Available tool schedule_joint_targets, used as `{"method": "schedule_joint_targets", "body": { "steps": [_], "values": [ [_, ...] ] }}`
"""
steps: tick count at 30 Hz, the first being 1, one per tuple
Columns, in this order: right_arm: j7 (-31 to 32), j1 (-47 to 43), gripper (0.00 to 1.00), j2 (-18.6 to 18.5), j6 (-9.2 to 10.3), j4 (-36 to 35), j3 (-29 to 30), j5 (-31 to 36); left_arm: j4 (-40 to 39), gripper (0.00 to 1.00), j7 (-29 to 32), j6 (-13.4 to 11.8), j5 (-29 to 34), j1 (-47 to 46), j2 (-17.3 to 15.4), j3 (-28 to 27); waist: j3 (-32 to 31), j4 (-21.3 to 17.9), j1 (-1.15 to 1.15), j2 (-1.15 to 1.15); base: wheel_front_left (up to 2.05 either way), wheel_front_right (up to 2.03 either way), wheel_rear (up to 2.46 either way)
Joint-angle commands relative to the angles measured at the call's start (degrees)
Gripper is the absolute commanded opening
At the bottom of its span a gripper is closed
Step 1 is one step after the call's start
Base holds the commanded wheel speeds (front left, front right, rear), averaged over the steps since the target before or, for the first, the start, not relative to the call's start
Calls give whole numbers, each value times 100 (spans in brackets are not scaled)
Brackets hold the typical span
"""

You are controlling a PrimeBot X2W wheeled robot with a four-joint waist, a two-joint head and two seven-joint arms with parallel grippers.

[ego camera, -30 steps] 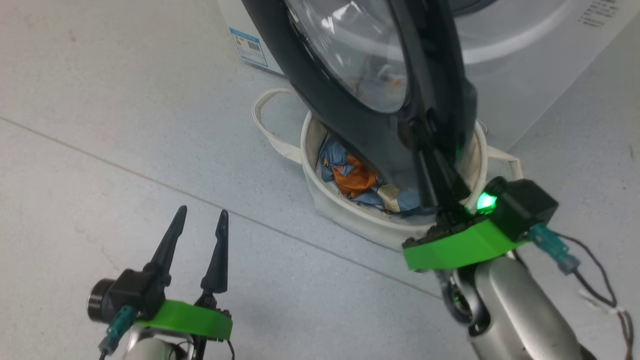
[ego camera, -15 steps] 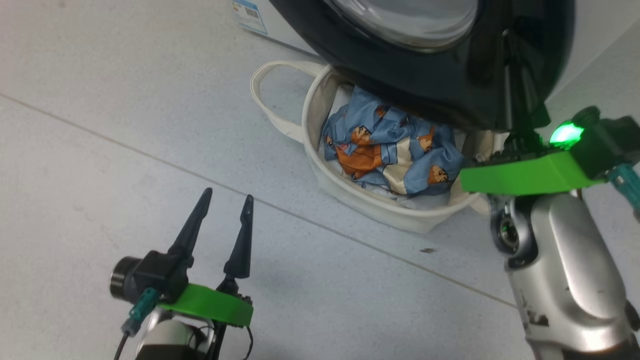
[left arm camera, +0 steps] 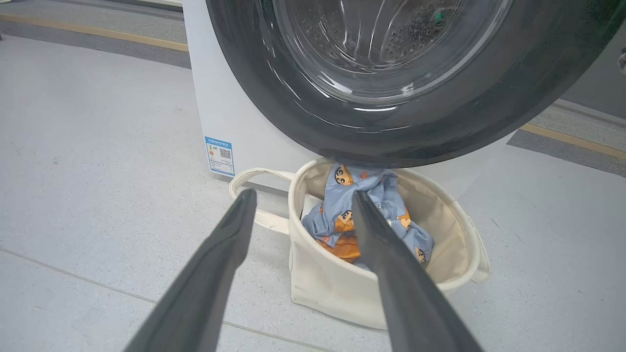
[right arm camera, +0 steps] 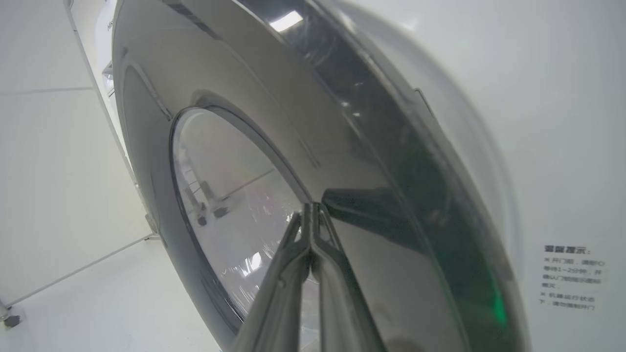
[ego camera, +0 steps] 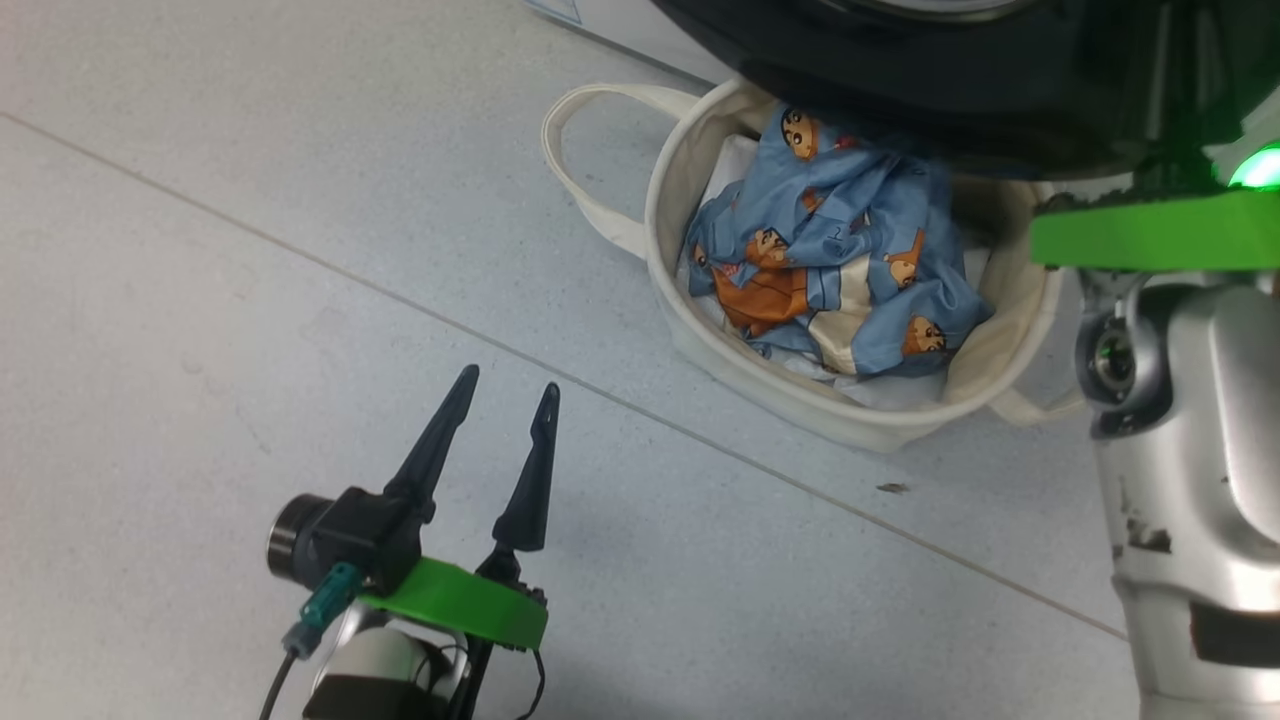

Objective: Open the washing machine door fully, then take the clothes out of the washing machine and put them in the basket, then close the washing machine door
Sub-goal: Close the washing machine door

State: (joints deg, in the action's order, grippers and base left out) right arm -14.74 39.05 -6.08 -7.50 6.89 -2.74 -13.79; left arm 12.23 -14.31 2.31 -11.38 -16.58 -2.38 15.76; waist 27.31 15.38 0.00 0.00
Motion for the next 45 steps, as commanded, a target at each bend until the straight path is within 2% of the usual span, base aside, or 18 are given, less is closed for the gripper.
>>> {"method": "schedule_joint_targets", "body": {
  "steps": [1,25,33,45],
  "values": [
    [-26,219,0,44,1,-135,20,-54,-130,100,-69,-47,-36,-98,-50,-153,42,22,0,0,0,0,0],
    [-26,1317,0,73,1,546,768,-258,-97,100,-69,-98,1,-405,-50,30,572,74,0,0,0,0,0],
    [-26,1095,0,158,1,294,546,-268,-405,100,-69,-164,-14,-413,-50,-129,405,-19,0,0,0,0,0],
    [-26,-250,0,271,1,-112,-327,-435,-217,100,-69,-56,282,-26,-50,-494,-651,-511,0,0,0,0,0]
  ]
}}
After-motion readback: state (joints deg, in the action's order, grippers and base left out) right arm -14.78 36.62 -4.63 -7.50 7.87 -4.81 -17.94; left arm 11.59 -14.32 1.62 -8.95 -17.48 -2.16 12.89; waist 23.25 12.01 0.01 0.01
